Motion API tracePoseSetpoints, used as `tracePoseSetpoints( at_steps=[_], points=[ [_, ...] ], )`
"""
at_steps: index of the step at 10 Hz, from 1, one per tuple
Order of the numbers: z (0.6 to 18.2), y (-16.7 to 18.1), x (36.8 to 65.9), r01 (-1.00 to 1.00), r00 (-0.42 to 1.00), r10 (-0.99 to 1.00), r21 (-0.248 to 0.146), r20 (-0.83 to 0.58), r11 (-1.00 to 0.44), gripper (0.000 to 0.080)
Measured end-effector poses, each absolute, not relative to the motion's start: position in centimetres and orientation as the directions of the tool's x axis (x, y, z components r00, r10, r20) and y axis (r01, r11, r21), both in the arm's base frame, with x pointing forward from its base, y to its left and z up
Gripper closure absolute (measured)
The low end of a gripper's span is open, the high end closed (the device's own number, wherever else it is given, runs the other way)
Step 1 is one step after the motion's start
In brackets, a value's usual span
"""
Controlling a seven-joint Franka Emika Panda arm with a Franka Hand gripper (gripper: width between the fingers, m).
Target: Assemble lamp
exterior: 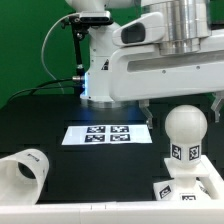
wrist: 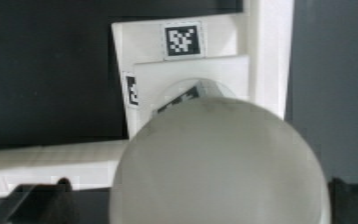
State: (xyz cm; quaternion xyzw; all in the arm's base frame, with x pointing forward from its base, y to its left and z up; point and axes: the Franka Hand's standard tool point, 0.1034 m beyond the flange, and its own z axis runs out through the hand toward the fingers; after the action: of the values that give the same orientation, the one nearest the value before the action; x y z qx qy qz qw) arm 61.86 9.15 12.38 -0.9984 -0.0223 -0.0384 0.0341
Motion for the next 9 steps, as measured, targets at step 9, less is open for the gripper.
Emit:
tracePoseSetpoints(
  at_steps=[9],
  points=[
    [12.25,9.43,61.85,-0.442,0.892,-0.449,-0.096,0.059,-0.892,0.0229]
  ],
)
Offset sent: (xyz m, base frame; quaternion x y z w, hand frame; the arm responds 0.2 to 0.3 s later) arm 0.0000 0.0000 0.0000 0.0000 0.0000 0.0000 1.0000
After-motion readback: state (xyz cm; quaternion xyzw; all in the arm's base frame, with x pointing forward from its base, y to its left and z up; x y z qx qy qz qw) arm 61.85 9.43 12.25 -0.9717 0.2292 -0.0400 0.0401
